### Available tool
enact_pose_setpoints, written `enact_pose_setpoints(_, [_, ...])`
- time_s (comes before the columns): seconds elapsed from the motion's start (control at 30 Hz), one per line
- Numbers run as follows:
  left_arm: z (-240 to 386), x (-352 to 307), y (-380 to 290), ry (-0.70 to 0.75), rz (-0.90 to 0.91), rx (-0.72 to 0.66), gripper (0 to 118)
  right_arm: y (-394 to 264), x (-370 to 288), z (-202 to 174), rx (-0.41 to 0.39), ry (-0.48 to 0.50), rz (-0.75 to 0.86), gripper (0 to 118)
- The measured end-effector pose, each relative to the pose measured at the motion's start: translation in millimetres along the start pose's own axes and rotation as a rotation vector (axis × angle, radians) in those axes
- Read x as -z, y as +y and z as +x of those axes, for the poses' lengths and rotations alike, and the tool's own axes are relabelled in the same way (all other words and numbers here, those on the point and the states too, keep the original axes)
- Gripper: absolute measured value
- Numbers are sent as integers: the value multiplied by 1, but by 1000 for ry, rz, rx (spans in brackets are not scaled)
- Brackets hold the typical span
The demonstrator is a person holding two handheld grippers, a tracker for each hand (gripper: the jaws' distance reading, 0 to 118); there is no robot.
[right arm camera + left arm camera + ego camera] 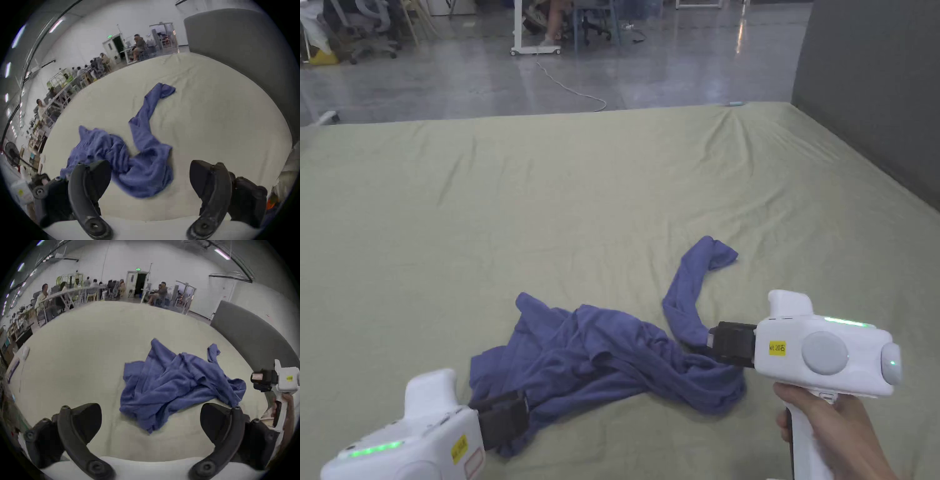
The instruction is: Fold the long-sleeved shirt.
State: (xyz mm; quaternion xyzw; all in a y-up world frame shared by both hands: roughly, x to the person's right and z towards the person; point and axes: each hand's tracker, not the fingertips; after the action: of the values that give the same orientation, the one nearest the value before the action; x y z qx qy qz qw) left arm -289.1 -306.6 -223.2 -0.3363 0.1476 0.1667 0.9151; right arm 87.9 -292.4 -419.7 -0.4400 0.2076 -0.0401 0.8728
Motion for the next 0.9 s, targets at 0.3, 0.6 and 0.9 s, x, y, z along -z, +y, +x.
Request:
enact_pose_setpoints(0.3, [25, -17, 28, -20, 14, 55, 0, -33, -14, -14, -63, -57, 5, 0])
enact_pose_setpoints(0.6, [34, 93, 134, -137, -107, 4, 116, -38, -20, -14, -85, -63, -2, 0])
enact_pose_setpoints(0.9, [61, 201, 145, 78, -318, 209, 110, -42, -15, -9, -48, -111, -49, 0])
